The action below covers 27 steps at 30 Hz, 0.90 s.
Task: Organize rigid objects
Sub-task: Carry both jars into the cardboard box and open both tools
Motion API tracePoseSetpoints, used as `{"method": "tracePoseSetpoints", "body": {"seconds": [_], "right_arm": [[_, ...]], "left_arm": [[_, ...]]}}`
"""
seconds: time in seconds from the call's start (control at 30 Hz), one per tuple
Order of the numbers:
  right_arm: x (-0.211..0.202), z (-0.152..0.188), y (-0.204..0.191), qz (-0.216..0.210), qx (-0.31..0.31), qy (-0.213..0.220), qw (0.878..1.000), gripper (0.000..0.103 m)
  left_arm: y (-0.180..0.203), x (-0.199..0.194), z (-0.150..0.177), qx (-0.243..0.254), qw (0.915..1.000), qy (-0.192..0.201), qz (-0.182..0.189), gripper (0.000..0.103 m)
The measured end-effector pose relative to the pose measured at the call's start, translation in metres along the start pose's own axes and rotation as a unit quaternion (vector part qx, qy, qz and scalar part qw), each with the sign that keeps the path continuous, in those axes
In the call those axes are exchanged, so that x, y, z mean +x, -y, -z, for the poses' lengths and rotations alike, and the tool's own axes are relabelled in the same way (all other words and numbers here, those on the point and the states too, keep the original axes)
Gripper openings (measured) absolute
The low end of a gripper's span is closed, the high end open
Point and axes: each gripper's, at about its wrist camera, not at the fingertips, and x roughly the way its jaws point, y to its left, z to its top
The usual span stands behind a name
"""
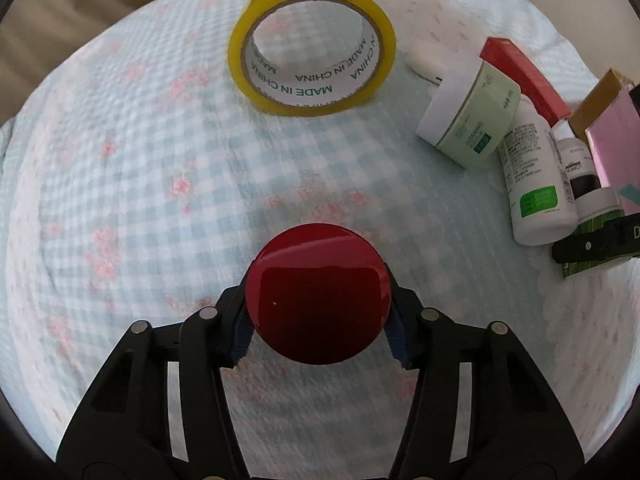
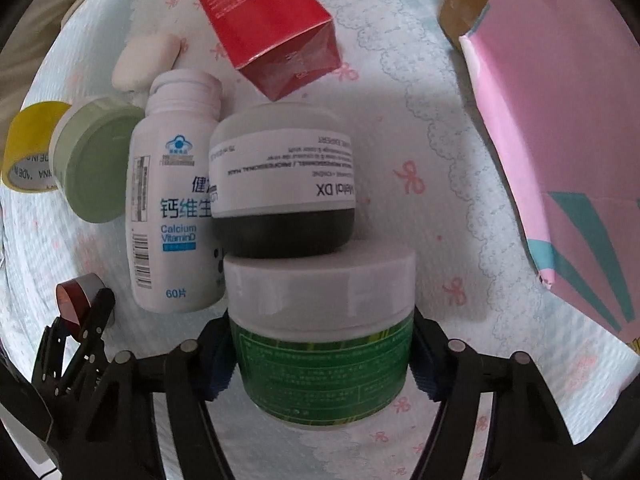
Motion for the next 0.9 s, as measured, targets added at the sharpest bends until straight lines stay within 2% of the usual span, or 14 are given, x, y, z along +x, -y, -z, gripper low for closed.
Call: {"method": "tracePoseSetpoints", "body": {"seconds": [0.2, 0.4, 0.57, 0.9], "right_arm": [[0.008, 0.000, -0.001, 0.001, 0.009, 0.005, 1.000, 0.066], [-0.015, 0.017, -0.005, -0.011, 0.016, 0.022, 1.000, 0.066], [-0.054, 0.031, -0.009, -0.022, 0.005, 0.046, 0.999, 0.066], [-0.188, 0.076, -0.014, -0.071, -0.020, 0.140, 0.987, 0.066]], "left_arm": [[-0.003, -0.008, -0.002, -0.010, 1.0000, 0.002, 0.002, 0.050], [-0.010, -0.036, -0.007, -0.019, 0.9997, 0.013, 0.003, 0.050], [-0.021, -0.078, -0.014, -0.028, 0.9991, 0.033, 0.000, 0.050], [-0.011, -0.200, -0.026, -0.039, 0.9957, 0.083, -0.012, 0.050]]}}
